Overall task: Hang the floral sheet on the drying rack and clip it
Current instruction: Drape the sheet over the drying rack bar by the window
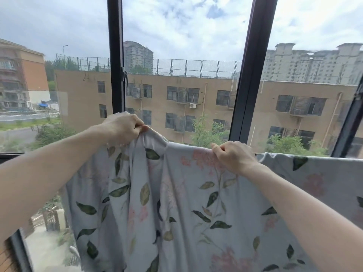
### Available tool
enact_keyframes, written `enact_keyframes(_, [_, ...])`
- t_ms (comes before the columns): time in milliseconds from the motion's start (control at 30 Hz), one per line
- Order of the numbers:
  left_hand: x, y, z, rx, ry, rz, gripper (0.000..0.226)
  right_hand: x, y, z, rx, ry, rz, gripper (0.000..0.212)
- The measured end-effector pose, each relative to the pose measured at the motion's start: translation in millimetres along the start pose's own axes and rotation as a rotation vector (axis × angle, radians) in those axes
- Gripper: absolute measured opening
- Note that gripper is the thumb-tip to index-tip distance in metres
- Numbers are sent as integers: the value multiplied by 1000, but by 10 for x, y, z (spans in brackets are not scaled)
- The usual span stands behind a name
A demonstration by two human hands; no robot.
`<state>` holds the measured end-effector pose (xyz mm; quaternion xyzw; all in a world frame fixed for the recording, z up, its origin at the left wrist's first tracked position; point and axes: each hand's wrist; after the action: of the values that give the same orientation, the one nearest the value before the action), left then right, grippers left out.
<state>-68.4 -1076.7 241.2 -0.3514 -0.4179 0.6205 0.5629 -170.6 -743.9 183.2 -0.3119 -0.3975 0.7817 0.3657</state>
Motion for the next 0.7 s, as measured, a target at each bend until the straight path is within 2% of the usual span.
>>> enact_keyframes(67, [-110,-1,91,-104,-75,-12,30,-4,-14,15,-11,14,-13,68])
enact_keyframes(167, [-155,45,119,-391,-169,4,28,-14,-14,30,-26,23,-34,68])
enact_keyframes(233, [-62,12,139,-445,-146,70,27,-9,-7,30,-20,29,-57,68])
enact_keyframes(300, [142,-68,120,-385,-79,82,30,17,-7,32,-13,34,-81,67])
enact_keyframes(367, [382,-119,64,-272,23,-56,42,46,-9,25,-5,47,-89,67])
enact_keyframes(467, [703,-2,-110,-229,170,-298,24,43,13,11,34,51,-99,65])
enact_keyframes(567, [775,281,-241,-226,254,-220,26,13,35,-3,65,53,-106,64])
enact_keyframes(700, [585,460,-293,-77,316,-242,39,-10,64,-20,83,34,-118,64])
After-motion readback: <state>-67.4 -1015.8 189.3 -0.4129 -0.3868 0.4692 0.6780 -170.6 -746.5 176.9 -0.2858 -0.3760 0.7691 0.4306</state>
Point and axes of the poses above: each hand's wrist, its own z-axis towards the middle knuckle, its own y-axis out of the palm, x = y × z, and after that the axes turned 2 degrees about y, right-handed
